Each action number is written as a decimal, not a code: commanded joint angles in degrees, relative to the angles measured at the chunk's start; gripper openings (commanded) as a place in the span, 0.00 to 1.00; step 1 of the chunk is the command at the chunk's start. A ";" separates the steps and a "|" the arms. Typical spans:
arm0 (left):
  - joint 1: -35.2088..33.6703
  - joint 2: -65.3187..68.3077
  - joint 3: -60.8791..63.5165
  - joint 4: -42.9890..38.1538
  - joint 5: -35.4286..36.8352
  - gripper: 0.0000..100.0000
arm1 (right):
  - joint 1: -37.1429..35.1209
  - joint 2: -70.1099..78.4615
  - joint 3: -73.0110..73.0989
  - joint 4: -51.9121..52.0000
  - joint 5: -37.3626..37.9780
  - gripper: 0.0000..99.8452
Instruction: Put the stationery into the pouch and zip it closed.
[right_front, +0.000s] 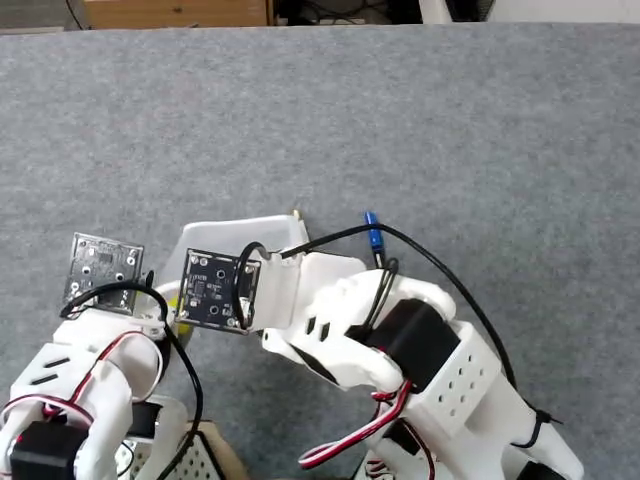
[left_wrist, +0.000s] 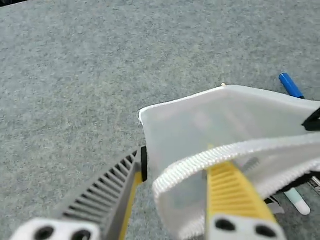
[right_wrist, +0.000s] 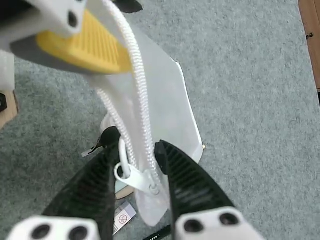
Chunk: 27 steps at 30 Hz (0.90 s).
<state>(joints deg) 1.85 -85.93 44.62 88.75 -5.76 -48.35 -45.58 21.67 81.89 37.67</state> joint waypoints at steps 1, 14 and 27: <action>-0.75 0.09 -1.89 0.18 -0.18 0.20 | 0.62 -1.01 -3.47 -0.88 -0.26 0.01; -6.02 0.18 -2.59 0.09 -3.16 0.19 | 0.70 -7.25 -3.38 -0.97 -0.35 0.01; -5.85 0.18 -1.01 -0.79 -1.58 0.19 | 0.70 -7.52 -3.47 -0.88 -0.35 0.01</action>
<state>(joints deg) -3.34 -85.85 44.26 88.75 -7.87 -48.35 -51.12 21.67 81.89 37.67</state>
